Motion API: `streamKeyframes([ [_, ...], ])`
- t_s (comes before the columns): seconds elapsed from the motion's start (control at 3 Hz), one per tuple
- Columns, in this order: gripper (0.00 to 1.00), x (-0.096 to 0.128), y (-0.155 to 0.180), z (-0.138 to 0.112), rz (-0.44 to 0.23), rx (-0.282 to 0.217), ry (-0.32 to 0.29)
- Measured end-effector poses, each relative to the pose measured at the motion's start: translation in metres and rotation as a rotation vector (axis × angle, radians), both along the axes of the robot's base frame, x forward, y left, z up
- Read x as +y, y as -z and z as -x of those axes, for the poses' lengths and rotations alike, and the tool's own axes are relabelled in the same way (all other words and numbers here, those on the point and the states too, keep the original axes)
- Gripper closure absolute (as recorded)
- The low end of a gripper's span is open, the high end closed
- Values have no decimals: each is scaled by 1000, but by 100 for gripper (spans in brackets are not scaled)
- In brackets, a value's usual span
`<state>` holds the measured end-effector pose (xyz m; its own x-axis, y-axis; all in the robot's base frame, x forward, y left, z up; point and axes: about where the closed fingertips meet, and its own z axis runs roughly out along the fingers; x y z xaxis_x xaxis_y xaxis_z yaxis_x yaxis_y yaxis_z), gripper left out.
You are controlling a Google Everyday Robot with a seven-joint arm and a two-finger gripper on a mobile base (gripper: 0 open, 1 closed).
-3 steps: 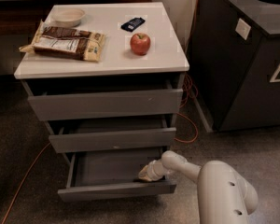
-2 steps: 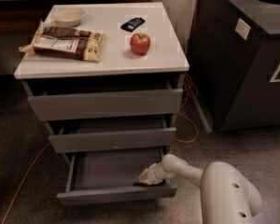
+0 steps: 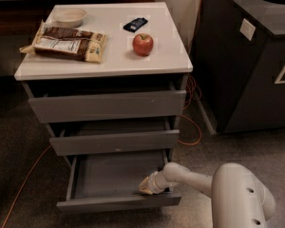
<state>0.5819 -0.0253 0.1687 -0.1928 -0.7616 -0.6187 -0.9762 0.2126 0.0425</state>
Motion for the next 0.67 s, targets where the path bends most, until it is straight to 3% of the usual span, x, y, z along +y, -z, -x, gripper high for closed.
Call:
streamKeyframes([
  [0.67,100,7,-2,40,-6,37,15],
])
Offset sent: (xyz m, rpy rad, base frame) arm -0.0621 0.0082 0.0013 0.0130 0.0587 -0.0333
